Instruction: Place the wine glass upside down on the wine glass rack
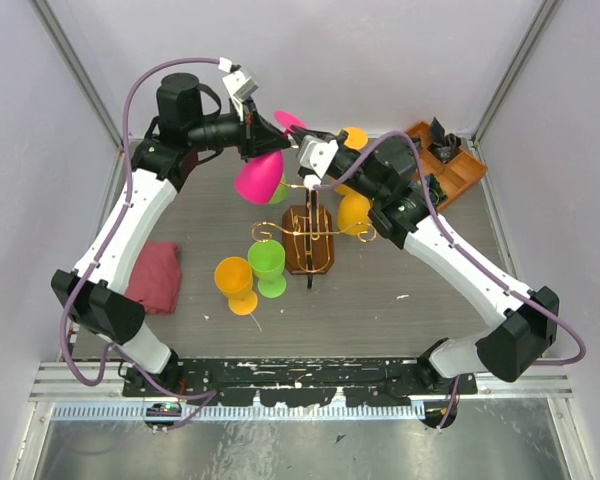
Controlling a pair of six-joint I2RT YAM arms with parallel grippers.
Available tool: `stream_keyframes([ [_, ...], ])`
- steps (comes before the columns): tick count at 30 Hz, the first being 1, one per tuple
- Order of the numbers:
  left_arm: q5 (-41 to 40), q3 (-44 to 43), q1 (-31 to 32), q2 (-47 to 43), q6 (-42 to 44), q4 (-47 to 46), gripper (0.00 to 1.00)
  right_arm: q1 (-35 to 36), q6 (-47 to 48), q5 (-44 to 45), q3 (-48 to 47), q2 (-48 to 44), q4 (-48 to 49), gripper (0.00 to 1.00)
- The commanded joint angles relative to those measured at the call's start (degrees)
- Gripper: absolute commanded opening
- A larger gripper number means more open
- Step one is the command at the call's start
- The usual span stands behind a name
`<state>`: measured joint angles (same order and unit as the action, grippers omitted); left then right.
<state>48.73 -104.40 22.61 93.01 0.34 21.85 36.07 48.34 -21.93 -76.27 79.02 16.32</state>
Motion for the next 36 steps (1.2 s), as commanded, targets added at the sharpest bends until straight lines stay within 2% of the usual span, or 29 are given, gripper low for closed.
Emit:
stream_keyframes([
  [1,-2.2,2.2,0.0,-2.3,-0.2,-2.3,0.00,0.7,-0.6,1.8,-0.7,-2.5,8.7,0.07],
  [3,-3.9,2.6,-0.1,-2.9,-0.8,-3.5,0.00,0.7,-0.9,2.4,-0.6,-2.8,9.0,0.10],
  [5,-5.2,3.1,-0.1,-3.5,-1.4,-5.1,0.00,0.7,-0.8,2.9,-0.3,-3.1,9.1,0.19],
  [6,-6.0,3.3,-0.1,-3.9,-1.7,-6.0,0.00,0.8,-0.9,3.3,-0.2,-3.4,9.2,0.27],
  [15,-13.3,3.6,-2.0,-6.9,-3.2,-11.0,0.00,0.8,-1.6,8.7,3.0,-7.0,9.8,0.56],
  [21,-16.9,8.4,-8.0,-10.9,-3.8,-11.9,0.00,0.7,-6.9,23.0,4.1,-9.4,8.2,0.66],
  [25,-17.1,16.3,-13.7,-16.3,-4.2,-14.2,0.00,-0.4,-10.9,30.7,3.6,-9.7,3.9,0.72],
  [29,-15.3,25.5,-18.5,-22.2,-6.2,-18.4,0.00,-6.5,-21.0,27.7,4.0,-11.0,0.6,0.74],
  [32,-13.0,36.3,-19.4,-25.8,-8.7,-29.6,0.00,-8.4,-23.2,26.9,4.8,-11.7,-0.4,0.74],
  [36,-10.7,50.4,-19.4,-29.0,-12.9,-50.6,0.00,-8.6,-22.0,27.3,4.5,-11.9,-2.3,0.75],
])
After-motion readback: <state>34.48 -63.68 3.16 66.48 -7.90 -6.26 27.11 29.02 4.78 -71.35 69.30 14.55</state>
